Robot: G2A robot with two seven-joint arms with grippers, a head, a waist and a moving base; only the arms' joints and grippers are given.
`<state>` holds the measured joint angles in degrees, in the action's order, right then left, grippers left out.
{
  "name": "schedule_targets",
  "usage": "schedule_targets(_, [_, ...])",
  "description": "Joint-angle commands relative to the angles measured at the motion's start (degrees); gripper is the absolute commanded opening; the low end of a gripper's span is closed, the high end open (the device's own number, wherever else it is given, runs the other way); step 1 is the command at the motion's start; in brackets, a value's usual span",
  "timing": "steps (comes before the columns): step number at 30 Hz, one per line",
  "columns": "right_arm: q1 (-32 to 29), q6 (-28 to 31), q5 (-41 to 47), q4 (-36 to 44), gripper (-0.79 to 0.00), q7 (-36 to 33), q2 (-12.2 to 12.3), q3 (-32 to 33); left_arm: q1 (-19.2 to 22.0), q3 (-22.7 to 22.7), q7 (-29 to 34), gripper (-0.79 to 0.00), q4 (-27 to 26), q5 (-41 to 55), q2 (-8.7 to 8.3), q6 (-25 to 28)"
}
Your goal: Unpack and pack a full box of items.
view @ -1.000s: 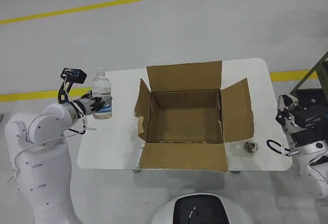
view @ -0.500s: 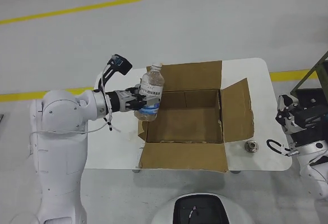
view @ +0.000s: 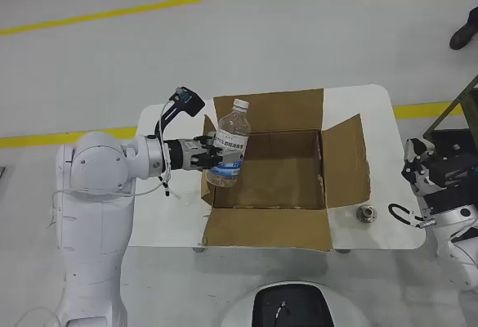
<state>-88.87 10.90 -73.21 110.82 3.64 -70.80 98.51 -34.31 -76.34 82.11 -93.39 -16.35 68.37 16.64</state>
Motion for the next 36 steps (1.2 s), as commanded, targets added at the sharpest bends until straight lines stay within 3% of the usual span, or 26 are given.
schedule_targets(1, [0.0, 0.0, 0.0, 0.0, -0.785, 0.0, 0.0, 0.0, -0.4, 0.0, -1.1, -0.785, -0.3, -0.1, -0.01, -0.1])
schedule_targets(4, [0.0, 0.0, 0.0, 0.0, -0.785, 0.0, 0.0, 0.0, -1.0, 2.3, -3.4, -0.785, -2.2, 0.3, 0.08, -0.4])
schedule_targets(9, [0.0, 0.0, 0.0, 0.0, -0.785, 0.0, 0.0, 0.0, 2.1, 10.3, -6.2, -0.785, -1.2, 1.1, 1.14, -2.0])
schedule_targets(16, [0.0, 0.0, 0.0, 0.0, -0.785, 0.0, 0.0, 0.0, 7.8, 22.4, -8.5, -0.785, 9.2, -4.3, 3.28, -8.0])
schedule_targets(22, [0.0, 0.0, 0.0, 0.0, -0.785, 0.0, 0.0, 0.0, 11.2, 28.9, -9.1, -0.785, 16.0, -11.9, 4.6, -13.2])
schedule_targets(28, [0.0, 0.0, 0.0, 0.0, -0.785, 0.0, 0.0, 0.0, 12.4, 32.1, -10.1, -0.785, 21.0, -15.4, 5.59, -16.5])
schedule_targets(36, [0.0, 0.0, 0.0, 0.0, -0.785, 0.0, 0.0, 0.0, 12.4, 32.2, -10.2, -0.785, 21.1, -15.2, 5.65, -16.4])
